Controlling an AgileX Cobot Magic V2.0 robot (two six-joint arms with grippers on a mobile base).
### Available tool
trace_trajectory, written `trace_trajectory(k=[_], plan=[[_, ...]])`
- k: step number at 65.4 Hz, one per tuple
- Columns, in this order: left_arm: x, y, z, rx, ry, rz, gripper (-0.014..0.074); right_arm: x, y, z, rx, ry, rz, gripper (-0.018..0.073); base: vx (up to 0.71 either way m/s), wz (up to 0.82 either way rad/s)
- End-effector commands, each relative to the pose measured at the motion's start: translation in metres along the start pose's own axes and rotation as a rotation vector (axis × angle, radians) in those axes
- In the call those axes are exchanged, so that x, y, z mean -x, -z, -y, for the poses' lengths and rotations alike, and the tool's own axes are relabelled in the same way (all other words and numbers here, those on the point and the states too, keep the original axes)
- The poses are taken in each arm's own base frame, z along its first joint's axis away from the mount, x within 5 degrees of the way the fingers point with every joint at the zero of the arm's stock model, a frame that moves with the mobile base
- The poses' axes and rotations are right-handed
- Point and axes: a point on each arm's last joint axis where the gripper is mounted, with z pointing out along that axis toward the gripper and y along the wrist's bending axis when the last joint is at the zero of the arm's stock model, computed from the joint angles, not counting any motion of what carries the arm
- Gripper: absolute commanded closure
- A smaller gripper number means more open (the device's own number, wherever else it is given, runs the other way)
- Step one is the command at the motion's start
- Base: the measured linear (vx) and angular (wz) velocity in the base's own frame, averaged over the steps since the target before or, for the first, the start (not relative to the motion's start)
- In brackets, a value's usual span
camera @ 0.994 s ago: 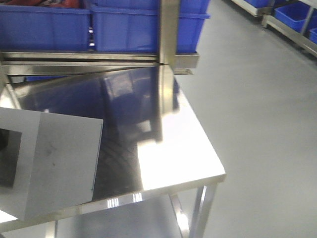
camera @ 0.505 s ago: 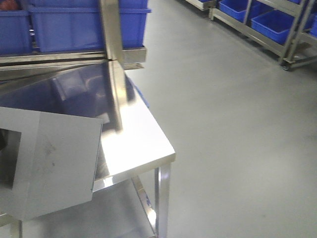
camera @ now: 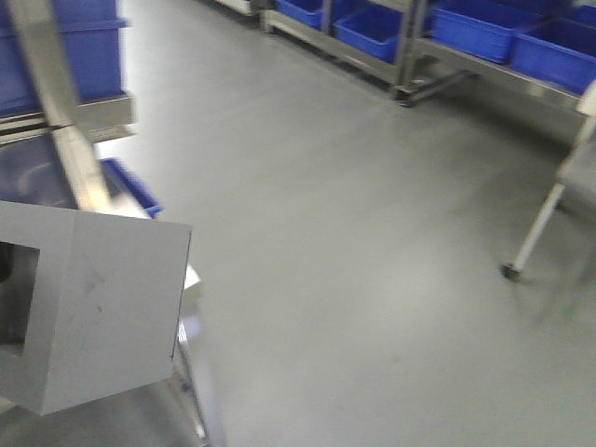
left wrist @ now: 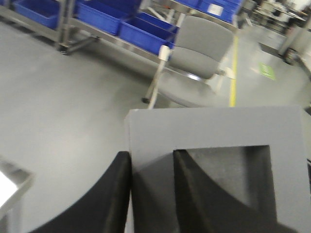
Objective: Sort gray base to blue bin
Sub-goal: 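Hold the gray block in the left gripper while turning away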
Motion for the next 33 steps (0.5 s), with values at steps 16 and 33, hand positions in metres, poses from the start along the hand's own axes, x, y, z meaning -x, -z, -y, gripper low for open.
trace_trajectory(k=[16, 33], plan=[[0.0129, 0.0035, 0.0078, -0.069, -0.009, 0.089, 0.0594, 0.0031, 0.0006, -0.0006, 0.003, 0.015, 0.077, 0.0568, 0.03, -0.84], [0.0129, 0.0035, 0.0078, -0.069, -0.009, 0.089, 0.0594, 0.0031, 0.0006, -0.0006, 0.003, 0.015, 0.077, 0.0568, 0.08, -0.86]])
